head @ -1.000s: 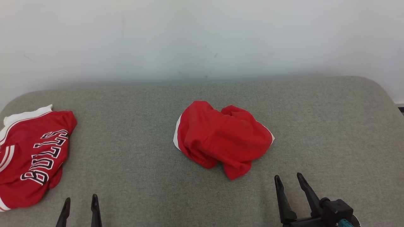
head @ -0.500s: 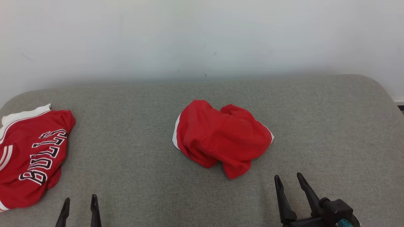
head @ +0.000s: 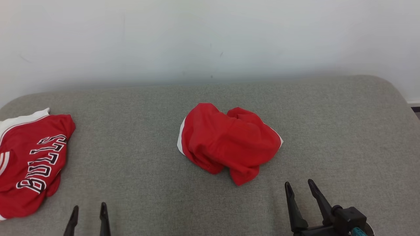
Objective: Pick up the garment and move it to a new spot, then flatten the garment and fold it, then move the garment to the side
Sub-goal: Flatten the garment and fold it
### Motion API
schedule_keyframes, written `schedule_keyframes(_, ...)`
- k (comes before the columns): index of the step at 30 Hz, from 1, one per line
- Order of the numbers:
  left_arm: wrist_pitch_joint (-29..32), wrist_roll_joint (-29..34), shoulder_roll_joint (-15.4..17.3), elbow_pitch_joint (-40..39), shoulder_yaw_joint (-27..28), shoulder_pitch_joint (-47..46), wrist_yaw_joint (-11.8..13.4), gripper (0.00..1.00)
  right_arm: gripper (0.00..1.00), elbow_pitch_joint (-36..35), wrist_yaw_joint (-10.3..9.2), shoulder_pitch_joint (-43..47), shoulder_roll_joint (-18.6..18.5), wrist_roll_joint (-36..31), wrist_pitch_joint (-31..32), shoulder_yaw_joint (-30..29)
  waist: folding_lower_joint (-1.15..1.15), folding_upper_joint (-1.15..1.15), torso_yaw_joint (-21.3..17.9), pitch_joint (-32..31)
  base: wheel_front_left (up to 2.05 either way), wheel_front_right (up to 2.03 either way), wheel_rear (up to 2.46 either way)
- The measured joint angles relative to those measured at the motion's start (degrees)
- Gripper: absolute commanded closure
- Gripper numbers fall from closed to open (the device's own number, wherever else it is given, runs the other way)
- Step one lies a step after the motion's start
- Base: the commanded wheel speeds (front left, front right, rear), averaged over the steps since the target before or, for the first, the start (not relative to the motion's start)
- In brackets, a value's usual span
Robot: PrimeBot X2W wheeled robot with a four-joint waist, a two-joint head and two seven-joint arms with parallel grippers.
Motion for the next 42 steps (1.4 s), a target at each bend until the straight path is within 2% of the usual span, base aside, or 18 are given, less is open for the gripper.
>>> schedule_keyframes(5, 0.0, 0.5, 0.0, 0.9, -3.0, -1.7, -0.5, 0.0, 0.0, -0.1, 0.0, -0.6, 0.0, 0.4, 0.0, 0.4, 0.0, 0.0, -0.8, 0.6, 0.0, 0.0, 0.0)
schedule_keyframes(11, 0.0, 0.4, 0.1, 2.4, -9.9, -5.6, -0.8, 0.0, 0.0, -0.2, 0.0, -1.3, 0.0, 0.9, 0.0, 0.7, 0.0, 0.0, -2.5, 1.8, 0.0, 0.0, 0.0)
schedule_keyframes(20, 0.0, -5.8, 2.2, 7.2, -22.3, -12.8, -0.9, 0.0, 0.0, -0.9, 0.0, -2.7, 0.0, 2.1, 0.0, 1.0, 0.0, 0.0, -6.8, 4.4, 0.0, 0.0, 0.0)
schedule_keyframes(27, 0.0, -10.6, 3.5, 16.5, -30.2, -17.8, -0.9, 0.0, 0.0, -1.0, 0.0, -3.5, 0.0, 2.9, 0.0, 1.4, 0.01, 0.0, -10.7, 6.3, 0.0, 0.0, 0.0)
schedule_keyframes(34, 0.0, -14.1, 3.5, 23.3, -35.7, -22.8, -0.9, 0.0, 0.0, -1.2, 0.0, -4.7, 0.0, 3.1, 0.0, 1.8, 0.01, 0.0, -13.6, 7.7, 0.0, 0.0, 0.0)
schedule_keyframes(42, 0.0, -16.8, 3.4, 26.7, -37.1, -26.5, -0.9, 0.0, 0.0, -1.5, 0.0, -5.4, 0.0, 3.1, 0.0, 1.6, 0.01, 0.0, -15.0, 9.1, 0.0, 0.0, 0.0)
